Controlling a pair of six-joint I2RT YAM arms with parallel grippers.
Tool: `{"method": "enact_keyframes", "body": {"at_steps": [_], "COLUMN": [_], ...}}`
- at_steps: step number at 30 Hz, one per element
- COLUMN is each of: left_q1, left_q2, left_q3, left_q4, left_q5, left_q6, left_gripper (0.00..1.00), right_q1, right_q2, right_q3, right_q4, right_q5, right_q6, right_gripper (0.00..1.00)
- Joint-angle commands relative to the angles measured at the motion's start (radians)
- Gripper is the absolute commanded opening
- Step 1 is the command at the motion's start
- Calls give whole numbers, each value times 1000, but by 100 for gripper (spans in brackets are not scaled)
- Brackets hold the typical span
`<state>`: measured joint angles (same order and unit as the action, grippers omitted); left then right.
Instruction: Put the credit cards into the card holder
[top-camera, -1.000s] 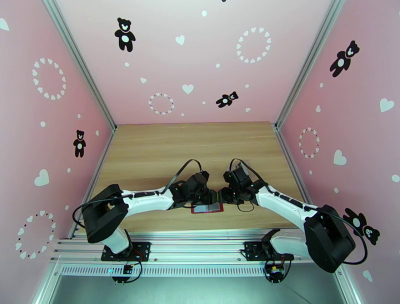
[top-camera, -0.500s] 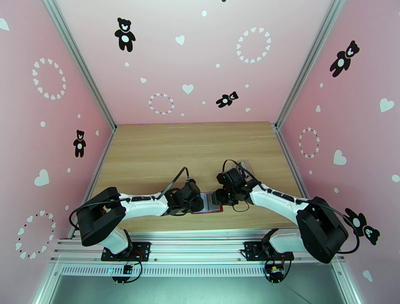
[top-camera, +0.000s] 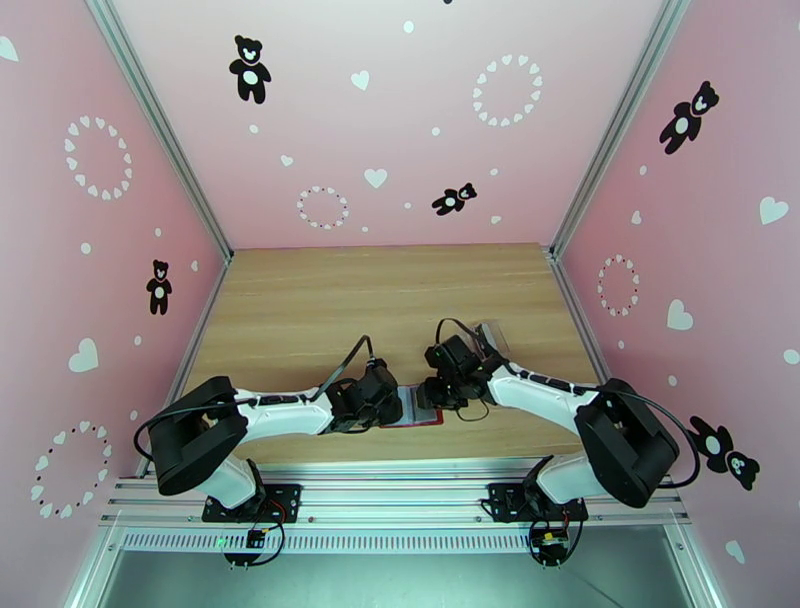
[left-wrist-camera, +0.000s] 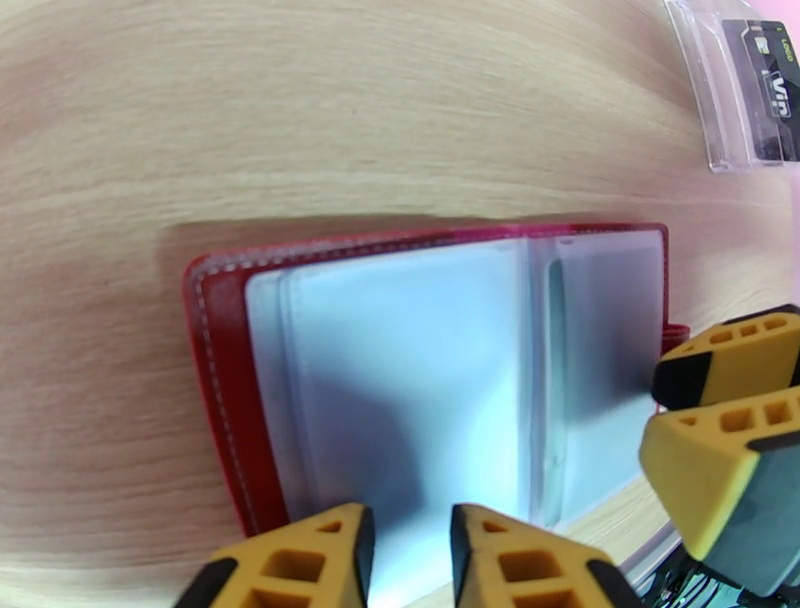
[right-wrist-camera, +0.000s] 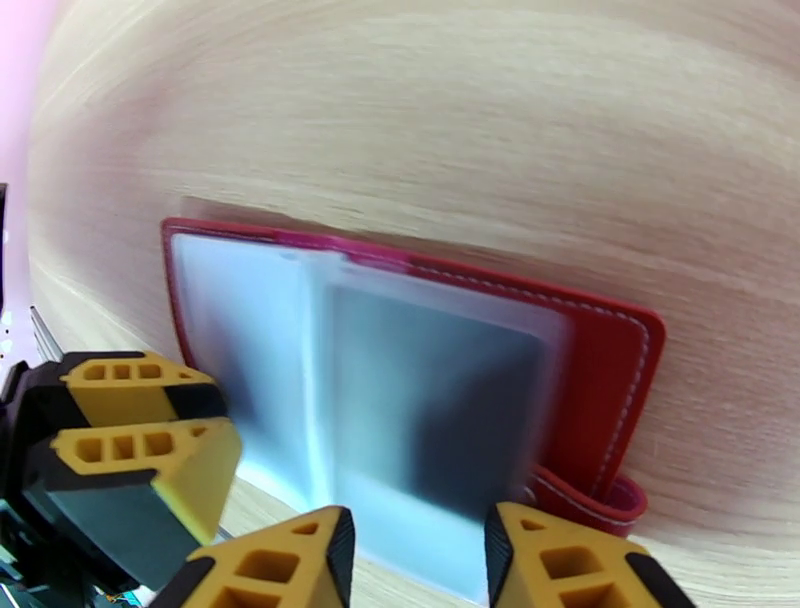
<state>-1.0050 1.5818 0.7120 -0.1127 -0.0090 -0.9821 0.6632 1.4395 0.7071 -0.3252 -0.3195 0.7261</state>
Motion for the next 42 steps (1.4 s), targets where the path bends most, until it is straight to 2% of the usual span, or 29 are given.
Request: {"method": "enact_keyframes", "body": {"at_steps": [1,4,18,27,32,38,42], "left_q1": [-5,-5,-5,-6,-6,-4,-4], "left_q2": [17,23,41,51,44,-9,-82], "left_q3": [-14,-10,-2,3,1,-3,0], "left_q4": [-26,-23,-15,-9,-15,-57,-129], "left_q5": [-20,-14,-5,3,4,-19,-52], "left_q6": [-8,-4,-1,1,3,13,35], "left_gripper": [28,28,28,28,28,28,32], "right_q1": [6,6,26,51,52,48,10], "right_q2": [-69,-66,160,193,149,-6,-120], "right_q3": [32,31,20,29,32,83,111], "right_q4": [-35,-35,89,162,134,-50,-155], "right_q5": [33,17,-62,-123,-109,44,119], "right_q6": [4,3,23,61,56,-11,-62], "right_gripper": [42,43,39,39,39,41,43]}}
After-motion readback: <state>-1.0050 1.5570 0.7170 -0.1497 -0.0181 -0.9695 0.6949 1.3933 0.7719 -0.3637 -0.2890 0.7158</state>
